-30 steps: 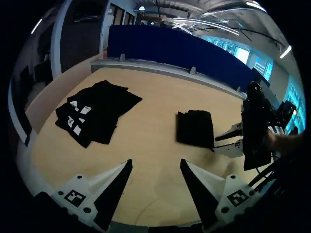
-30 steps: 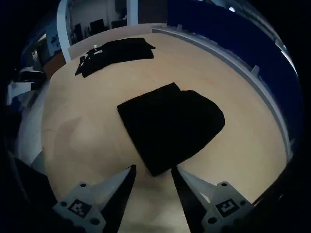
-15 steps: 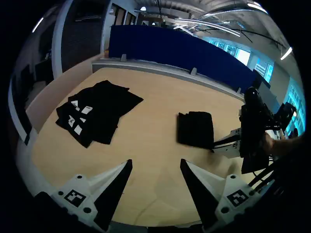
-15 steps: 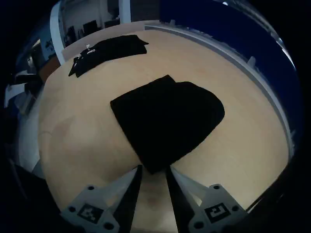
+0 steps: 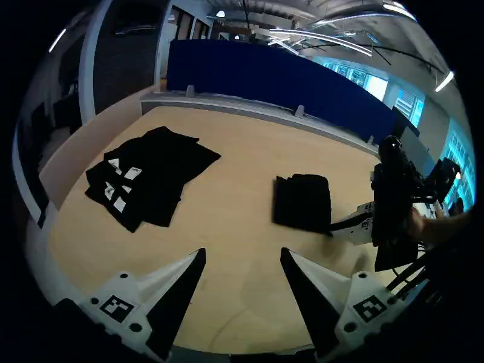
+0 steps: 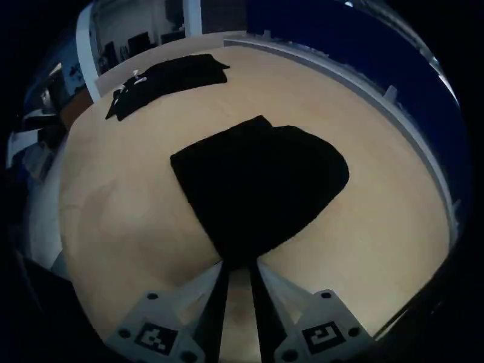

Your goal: Fold towel

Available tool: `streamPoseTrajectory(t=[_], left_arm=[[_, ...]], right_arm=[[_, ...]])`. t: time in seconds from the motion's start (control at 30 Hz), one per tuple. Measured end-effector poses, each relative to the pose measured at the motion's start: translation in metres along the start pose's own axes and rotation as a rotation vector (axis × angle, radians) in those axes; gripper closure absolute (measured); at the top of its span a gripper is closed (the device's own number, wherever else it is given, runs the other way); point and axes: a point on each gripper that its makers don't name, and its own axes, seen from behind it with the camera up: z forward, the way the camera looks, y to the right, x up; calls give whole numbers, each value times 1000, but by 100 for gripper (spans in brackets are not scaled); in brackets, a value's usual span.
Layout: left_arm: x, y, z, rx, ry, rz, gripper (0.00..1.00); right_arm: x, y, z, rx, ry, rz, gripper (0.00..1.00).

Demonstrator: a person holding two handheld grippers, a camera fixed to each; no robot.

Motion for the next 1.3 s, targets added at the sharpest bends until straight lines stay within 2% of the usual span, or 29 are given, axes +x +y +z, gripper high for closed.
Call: streamPoseTrajectory(t=[0.23, 0.4, 0.77, 0.97, 1.3], left_arm=[[0, 0, 1, -3, -1, 3, 9], [0, 0, 1, -3, -1, 3, 9], [-2, 1, 1, -9, -4, -1, 9], [4, 5, 1, -19, 5, 8, 9], [18, 14, 1, -41, 30, 25, 9]], right_arm=[[0, 1, 1, -6, -1, 13, 77], [2, 4, 0, -18, 4, 25, 94], [13, 13, -9, -28, 39, 35, 96], [40, 18, -31, -39, 94, 18, 96], [102, 36, -82, -67, 197, -25, 96]])
